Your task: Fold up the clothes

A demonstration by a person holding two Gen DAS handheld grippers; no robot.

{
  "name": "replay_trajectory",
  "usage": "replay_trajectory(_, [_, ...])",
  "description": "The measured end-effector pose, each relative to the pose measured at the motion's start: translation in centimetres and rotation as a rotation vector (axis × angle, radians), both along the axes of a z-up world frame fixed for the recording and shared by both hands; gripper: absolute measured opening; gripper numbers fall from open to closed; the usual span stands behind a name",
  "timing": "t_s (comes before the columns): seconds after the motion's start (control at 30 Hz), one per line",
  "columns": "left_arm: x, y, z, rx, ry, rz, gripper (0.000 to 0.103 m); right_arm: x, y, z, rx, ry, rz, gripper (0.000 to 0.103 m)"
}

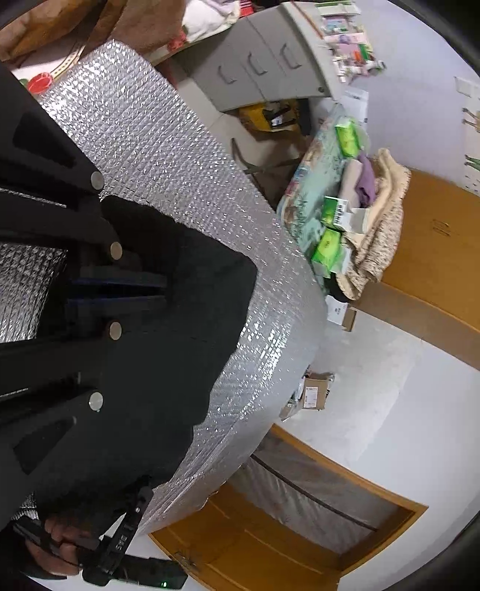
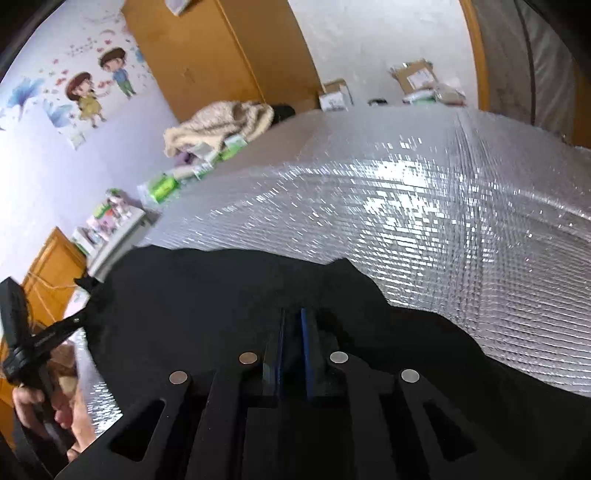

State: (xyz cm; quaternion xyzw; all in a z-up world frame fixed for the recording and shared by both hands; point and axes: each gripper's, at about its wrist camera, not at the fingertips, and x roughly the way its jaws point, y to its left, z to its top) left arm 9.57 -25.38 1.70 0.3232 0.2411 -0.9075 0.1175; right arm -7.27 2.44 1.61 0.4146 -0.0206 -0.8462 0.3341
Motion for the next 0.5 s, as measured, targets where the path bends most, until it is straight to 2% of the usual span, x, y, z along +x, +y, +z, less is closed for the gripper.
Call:
replay_trajectory(0.1, [0.4, 1.2, 0.4, -0.005, 0.013, -0.021, 0.003, 1.6, 0.9, 0.7, -0.01, 0.024, 0.003, 0.01])
replay_trajectory(0.23, [0.2, 3.2, -0.1, -0.048, 0.01, -0.064, 0.003, 3.1, 1.8, -0.2, 0.024, 0.014, -0.011, 0.01])
replay_trajectory(0.33, [-0.5, 3.1, -1.9, -0.024, -0.037, -0.057, 0.003, 3.1, 2.2, -1.7, 0.042, -0.035, -0.016, 0.01])
replay_trajectory(0.5, [0.2, 3.1, -1.7, -0.009, -0.012, -0.054, 0.003, 3.0, 2.9, -2.3, 0.02, -0.052, -0.016, 0.009])
